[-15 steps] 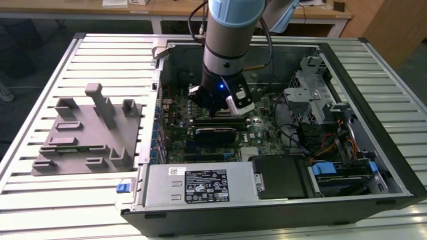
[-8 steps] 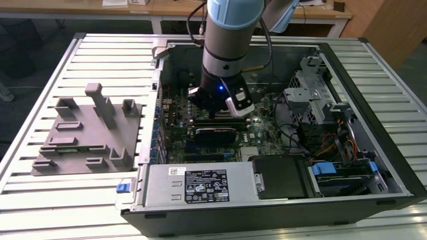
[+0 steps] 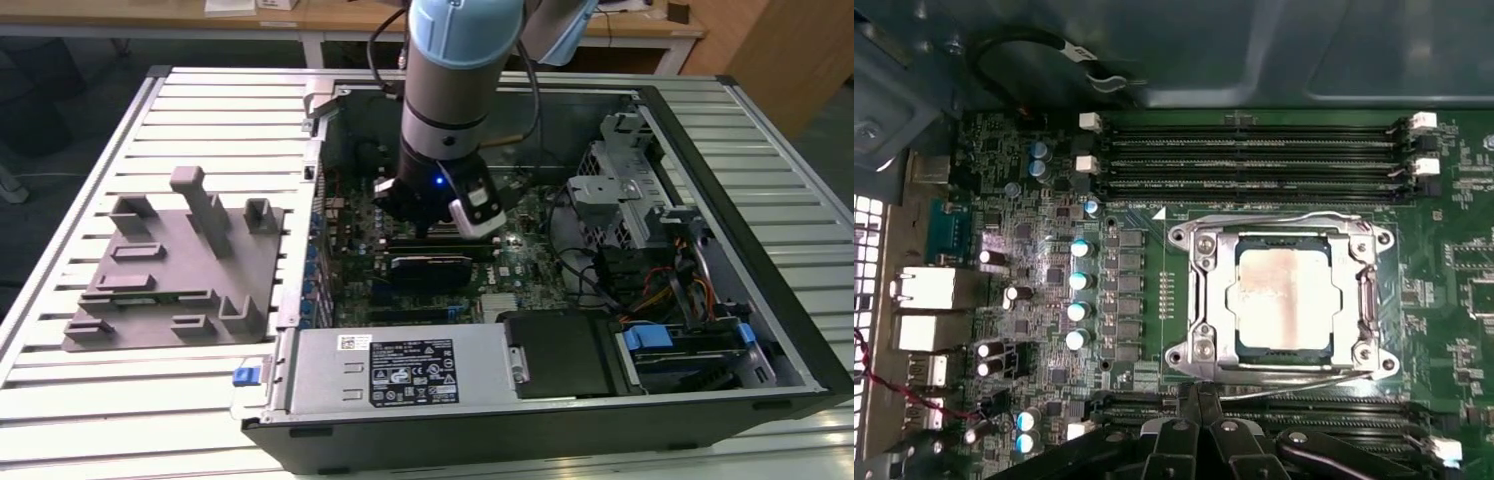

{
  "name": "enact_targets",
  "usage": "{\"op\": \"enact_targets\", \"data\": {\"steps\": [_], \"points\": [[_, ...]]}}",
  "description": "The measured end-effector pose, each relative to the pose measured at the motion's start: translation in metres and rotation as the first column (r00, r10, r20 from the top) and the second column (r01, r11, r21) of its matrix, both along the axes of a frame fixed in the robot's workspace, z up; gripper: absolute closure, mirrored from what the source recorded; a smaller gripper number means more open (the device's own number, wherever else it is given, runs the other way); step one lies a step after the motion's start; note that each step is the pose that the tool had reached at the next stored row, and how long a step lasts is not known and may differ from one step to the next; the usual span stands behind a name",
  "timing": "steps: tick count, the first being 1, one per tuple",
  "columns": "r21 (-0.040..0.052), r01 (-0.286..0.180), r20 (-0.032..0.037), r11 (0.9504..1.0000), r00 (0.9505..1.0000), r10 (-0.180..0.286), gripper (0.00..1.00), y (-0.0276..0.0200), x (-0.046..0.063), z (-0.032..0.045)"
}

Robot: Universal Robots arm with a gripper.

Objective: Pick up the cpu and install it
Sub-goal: 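Install the second cpu locking lever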

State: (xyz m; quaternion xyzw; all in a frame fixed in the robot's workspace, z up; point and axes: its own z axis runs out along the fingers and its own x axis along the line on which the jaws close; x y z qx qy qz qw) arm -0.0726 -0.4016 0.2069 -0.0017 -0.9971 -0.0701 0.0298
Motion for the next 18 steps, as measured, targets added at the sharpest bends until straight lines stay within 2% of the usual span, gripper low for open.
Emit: {"op": "enact_targets", "data": {"steps": [6, 9, 11, 12, 15, 18], "points": [[0.0320, -0.005, 0.0012, 0.9995, 1.0000, 0.005, 0.89, -0.0003, -0.001, -0.0053], [0.0532, -0.006, 0.0017, 0.9986, 1.0000, 0.006, 0.89, -0.0009, -0.001, -0.0069], [0.0691, -0.007, 0.0024, 0.9976, 1.0000, 0.007, 0.89, -0.0031, -0.001, -0.0072], [0.0739, -0.007, 0.0027, 0.9972, 1.0000, 0.007, 0.89, -0.0048, -0.002, -0.0073], [0.0815, -0.008, 0.0032, 0.9966, 1.0000, 0.007, 0.89, -0.0092, -0.002, -0.0074], [0.0850, -0.008, 0.0032, 0.9963, 1.0000, 0.007, 0.89, -0.0102, -0.002, -0.0082]]}}
